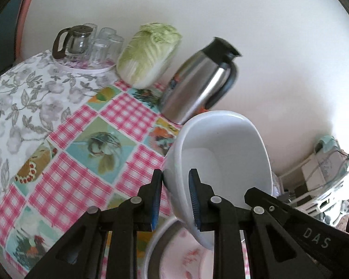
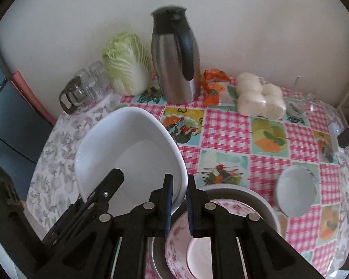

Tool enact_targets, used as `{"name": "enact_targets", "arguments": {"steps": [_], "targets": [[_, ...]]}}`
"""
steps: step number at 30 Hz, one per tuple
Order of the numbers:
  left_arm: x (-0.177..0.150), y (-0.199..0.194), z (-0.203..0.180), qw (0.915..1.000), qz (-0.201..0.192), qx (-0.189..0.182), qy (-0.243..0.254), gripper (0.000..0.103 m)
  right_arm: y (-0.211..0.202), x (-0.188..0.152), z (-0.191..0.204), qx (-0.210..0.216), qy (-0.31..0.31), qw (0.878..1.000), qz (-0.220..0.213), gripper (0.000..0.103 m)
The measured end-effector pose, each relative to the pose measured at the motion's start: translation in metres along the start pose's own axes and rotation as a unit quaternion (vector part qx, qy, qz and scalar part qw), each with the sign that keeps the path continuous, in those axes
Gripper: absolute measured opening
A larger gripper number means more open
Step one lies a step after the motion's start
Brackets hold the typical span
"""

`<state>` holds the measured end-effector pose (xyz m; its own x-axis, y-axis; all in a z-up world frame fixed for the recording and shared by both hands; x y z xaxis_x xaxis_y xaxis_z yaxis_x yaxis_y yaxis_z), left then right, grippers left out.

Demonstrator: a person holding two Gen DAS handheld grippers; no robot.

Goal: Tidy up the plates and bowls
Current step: 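Lift the white square bowl with both grippers and carry it over the tray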

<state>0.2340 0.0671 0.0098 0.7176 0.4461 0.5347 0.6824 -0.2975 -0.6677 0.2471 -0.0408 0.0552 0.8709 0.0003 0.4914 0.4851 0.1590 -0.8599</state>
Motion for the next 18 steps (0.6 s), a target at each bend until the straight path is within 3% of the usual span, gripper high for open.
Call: {"name": "enact_targets", "arguments": {"steps": [10, 18], "targets": [[-0.031, -0.035, -0.044, 0.9981, -0.012, 0.000, 0.060, 0.024, -0.054, -0.033, -0.029, 0.019, 0.019, 0.999, -0.028, 0.013], [-0.061, -0.045, -0.061, 0.9942, -0.007, 0.016, 0.106, 0.024, -0.063, -0.067, -0.054, 0.047, 0.053, 0.997, -0.036, 0.013]]}}
Point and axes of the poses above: each gripper's, at about its wrist camera, not at the fingertips, and y roughly the way its jaws point, z to its left, x to its top, the point moved 5 cm from there along y, roughly the way its jaws point
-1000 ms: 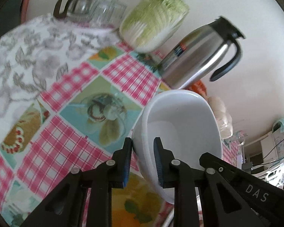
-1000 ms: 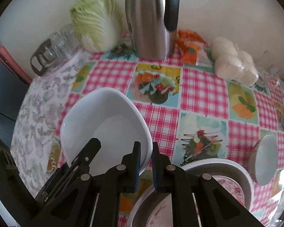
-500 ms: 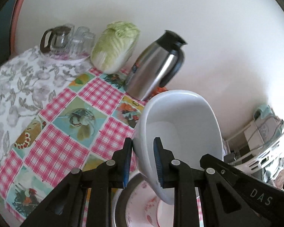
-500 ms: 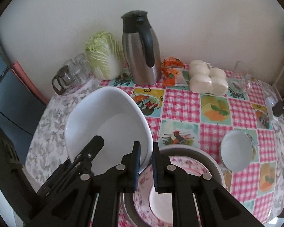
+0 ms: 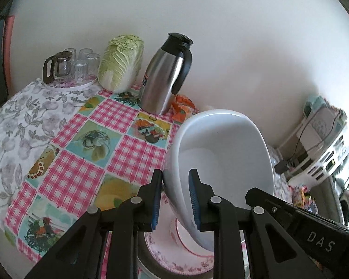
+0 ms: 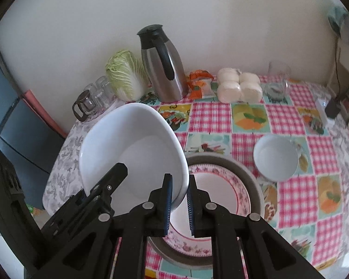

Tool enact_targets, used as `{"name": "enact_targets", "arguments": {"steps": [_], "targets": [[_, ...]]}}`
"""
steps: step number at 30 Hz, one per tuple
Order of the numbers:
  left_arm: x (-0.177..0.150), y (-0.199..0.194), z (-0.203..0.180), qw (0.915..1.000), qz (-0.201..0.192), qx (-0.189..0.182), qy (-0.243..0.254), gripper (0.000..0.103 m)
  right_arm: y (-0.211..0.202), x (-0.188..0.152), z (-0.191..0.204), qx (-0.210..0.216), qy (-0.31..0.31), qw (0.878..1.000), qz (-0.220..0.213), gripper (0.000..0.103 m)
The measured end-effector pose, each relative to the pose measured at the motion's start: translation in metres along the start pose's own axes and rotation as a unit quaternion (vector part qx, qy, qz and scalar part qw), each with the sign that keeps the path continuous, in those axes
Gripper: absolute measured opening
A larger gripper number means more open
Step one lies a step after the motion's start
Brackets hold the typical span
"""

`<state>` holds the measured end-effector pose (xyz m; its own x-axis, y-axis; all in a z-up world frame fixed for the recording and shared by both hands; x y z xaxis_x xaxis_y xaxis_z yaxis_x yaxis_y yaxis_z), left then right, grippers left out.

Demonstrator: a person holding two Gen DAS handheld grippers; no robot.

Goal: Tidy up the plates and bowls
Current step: 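Lift the white square bowl with both grippers and carry it over the tray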

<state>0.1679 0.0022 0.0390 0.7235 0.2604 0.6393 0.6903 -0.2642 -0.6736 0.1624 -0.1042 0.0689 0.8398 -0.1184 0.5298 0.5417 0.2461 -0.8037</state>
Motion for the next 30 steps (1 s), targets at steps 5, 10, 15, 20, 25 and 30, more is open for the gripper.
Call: {"name": "enact_targets", "arguments": {"steps": [5, 10, 15, 20, 25, 30], "targets": [[-0.016, 0.001, -0.010, 0.9998, 0.014, -0.002, 0.015, 0.024, 0.000, -0.018, -0.016, 0.011, 0.025, 1.000, -0.001, 0.013], [-0.026, 0.002, -0.018, 0.9991, 0.021, 0.005, 0.036, 0.024, 0.001, -0.034, -0.033, 0.032, 0.057, 0.998, -0.006, 0.013], [-0.030, 0.005, -0.024, 0.9980, 0.026, 0.008, 0.057, 0.024, 0.002, -0.045, -0.044, 0.055, 0.088, 0.995, -0.012, 0.013], [-0.036, 0.013, -0.030, 0.9967, 0.042, 0.009, 0.069, 0.024, -0.001, -0.049, -0.051, 0.056, 0.093, 0.994, -0.031, 0.013], [-0.040, 0.020, -0.033, 0.9955, 0.054, 0.009, 0.077, 0.024, 0.002, -0.050, -0.059, 0.059, 0.102, 0.992, -0.035, 0.013], [-0.045, 0.028, -0.034, 0.9948, 0.067, 0.007, 0.077, 0.024, 0.011, -0.054, -0.068, 0.060, 0.111, 0.992, -0.025, 0.013]]}}
Point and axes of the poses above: each gripper's, at about its wrist camera, not at the fingertips, and y roughly the way its jaws point, z to its left, x to its top, the point moved 5 cm from there along y, roughly the way its jaws point
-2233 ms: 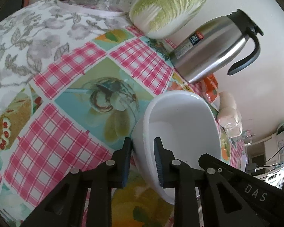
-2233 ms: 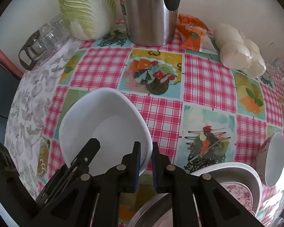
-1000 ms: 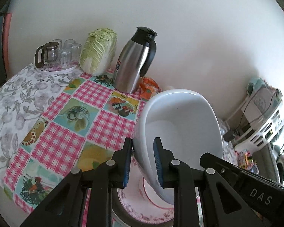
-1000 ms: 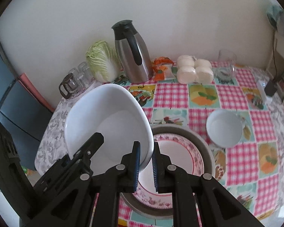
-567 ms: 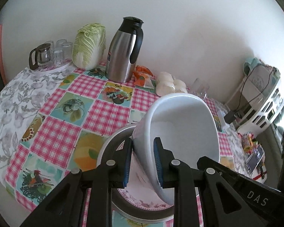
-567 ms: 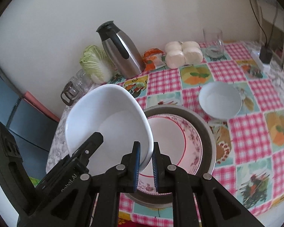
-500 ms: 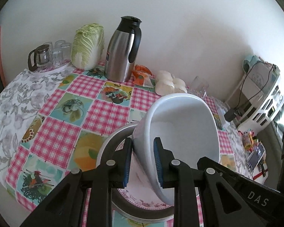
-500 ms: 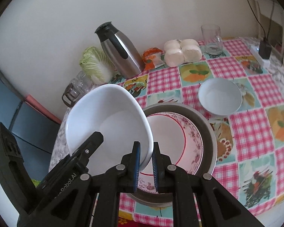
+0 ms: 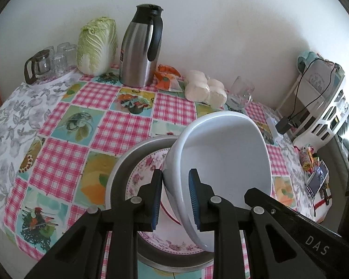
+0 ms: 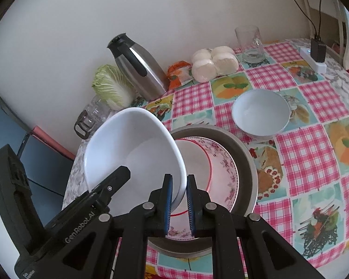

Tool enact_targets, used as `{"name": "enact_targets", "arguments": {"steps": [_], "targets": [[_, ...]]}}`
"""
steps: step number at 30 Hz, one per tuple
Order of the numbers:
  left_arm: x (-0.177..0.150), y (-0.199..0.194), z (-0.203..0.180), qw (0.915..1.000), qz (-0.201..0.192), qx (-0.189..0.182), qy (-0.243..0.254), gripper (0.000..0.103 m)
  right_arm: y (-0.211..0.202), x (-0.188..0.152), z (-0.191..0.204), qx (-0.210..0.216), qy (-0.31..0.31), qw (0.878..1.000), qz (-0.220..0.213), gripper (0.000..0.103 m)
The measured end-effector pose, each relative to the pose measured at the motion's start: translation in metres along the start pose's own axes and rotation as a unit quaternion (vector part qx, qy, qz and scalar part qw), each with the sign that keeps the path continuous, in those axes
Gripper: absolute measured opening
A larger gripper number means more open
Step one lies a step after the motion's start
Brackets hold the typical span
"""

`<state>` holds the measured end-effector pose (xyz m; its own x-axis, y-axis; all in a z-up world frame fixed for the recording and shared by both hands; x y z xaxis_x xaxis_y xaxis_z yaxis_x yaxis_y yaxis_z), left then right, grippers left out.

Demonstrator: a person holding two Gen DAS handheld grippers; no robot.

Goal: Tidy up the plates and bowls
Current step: 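Lift the white square bowl with both grippers and carry it over the tray, then lower the white square bowl into the red-rimmed bowl with both grippers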

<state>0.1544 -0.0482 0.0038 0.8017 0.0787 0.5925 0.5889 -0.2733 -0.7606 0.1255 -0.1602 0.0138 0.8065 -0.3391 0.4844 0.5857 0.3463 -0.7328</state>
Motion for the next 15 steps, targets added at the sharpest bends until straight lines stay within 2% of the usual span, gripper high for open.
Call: {"name": "enact_targets", "arguments": {"steps": [15], "targets": [[-0.005, 0.014, -0.007, 0.9998, 0.021, 0.006, 0.003, 0.024, 0.008, -0.002, -0.013, -0.007, 0.017, 1.000, 0.008, 0.013]]}}
Point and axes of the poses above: each gripper's, at about its wrist camera, not at the fingertips, and y roughly the way its jaws point, z to its left, x to its top, the point moved 5 cm from there along y, roughly the way its jaws point
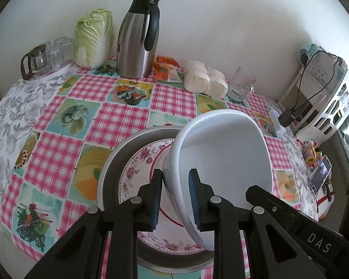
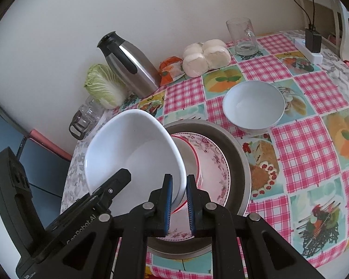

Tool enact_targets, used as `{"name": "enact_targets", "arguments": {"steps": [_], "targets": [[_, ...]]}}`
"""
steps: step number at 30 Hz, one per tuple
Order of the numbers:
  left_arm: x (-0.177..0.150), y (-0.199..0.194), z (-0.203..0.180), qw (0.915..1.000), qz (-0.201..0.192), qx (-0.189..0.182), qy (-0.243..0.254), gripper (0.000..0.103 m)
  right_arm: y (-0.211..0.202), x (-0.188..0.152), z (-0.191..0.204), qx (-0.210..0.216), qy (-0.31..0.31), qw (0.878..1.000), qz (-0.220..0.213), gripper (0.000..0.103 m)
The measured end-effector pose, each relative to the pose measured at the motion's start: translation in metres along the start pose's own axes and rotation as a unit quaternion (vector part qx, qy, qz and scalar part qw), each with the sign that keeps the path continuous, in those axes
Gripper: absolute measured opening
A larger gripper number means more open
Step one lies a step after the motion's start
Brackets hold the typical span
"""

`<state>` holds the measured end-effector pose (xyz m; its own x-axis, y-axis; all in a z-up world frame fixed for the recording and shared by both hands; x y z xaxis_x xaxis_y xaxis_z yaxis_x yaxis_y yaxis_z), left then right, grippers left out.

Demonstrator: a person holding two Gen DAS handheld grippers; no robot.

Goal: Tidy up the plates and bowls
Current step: 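Lower the white square bowl into the red-rimmed bowl with both grippers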

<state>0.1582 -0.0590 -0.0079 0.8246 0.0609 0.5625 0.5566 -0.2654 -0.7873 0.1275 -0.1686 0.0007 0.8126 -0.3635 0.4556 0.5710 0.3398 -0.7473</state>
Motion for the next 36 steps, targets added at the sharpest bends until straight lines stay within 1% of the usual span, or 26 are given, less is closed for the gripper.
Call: {"name": "enact_targets", "arguments": {"steps": [12, 23, 36], "targets": [[-0.005, 0.010, 0.005, 0.9997, 0.020, 0.001, -0.012, 0.024, 0.007, -0.001, -0.003, -0.005, 0.004, 1.000, 0.010, 0.013], [-0.004, 0.015, 0.008, 0.9993, 0.027, -0.008, -0.024, 0.024, 0.013, -0.001, -0.005, -0.010, 0.007, 1.000, 0.016, 0.016], [-0.002, 0.023, 0.010, 0.9985, 0.040, -0.008, -0.036, 0.024, 0.021, -0.002, -0.005, -0.021, 0.005, 1.000, 0.021, 0.016]]}}
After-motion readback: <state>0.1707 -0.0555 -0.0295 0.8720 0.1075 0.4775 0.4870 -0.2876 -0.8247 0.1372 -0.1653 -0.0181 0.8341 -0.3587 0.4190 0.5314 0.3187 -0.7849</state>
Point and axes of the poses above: each gripper's, at about its wrist camera, not at the fingertips, and y roughly the way its jaws point, z to its left, x to its top, the point moved 5 cm from there along y, roughly the way its jaws point
